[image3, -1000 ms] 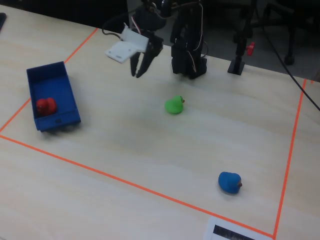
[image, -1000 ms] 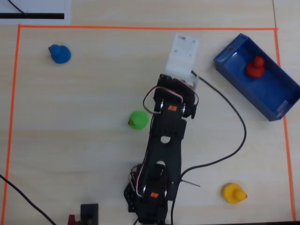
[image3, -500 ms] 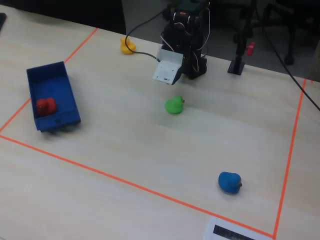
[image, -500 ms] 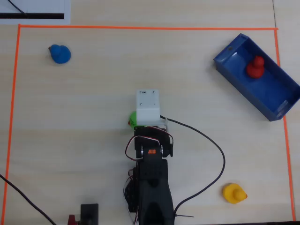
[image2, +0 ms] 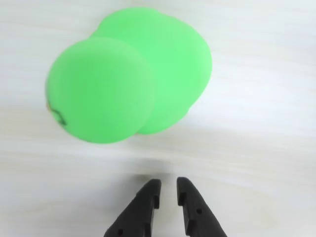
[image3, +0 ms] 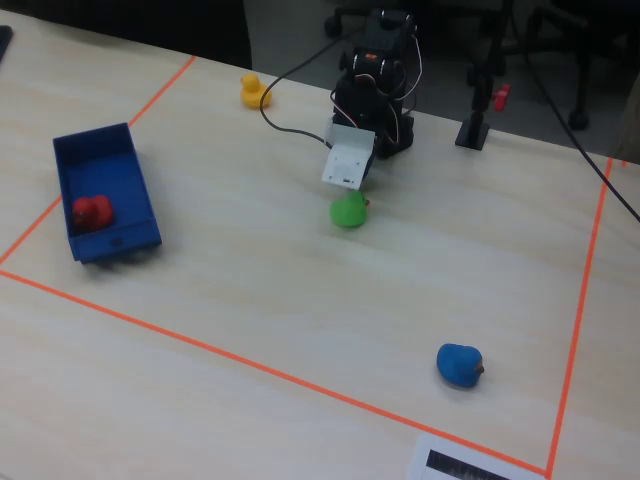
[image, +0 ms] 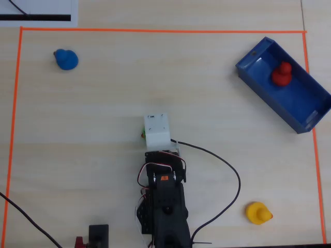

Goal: Grasp red duck and put it into box.

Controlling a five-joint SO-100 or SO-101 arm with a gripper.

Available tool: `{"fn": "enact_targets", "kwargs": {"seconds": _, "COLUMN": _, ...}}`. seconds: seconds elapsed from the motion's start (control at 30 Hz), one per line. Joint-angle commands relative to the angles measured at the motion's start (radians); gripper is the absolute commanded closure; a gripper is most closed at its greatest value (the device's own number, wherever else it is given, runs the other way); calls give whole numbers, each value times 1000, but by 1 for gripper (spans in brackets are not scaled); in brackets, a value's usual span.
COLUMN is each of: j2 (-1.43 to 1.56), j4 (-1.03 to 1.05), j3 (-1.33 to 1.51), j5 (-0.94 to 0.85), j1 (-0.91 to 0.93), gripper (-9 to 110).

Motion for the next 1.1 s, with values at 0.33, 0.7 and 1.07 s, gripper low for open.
{"fn": "enact_targets", "kwargs": {"seconds": 0.33, "j2": 97, "j4": 66, "j3": 64, "j5": -21, "j1": -5, "gripper": 101}}
{"fn": "enact_targets", "kwargs": {"seconds": 0.7, "j2": 144, "j4": 86, "j3": 64, "j5": -17, "j1": 32, "gripper": 93}}
{"fn": "enact_targets", "kwargs": {"seconds": 1.07, "j2": 144, "j4": 86, "j3": 64, "j5": -17, "j1": 32, "gripper": 93}}
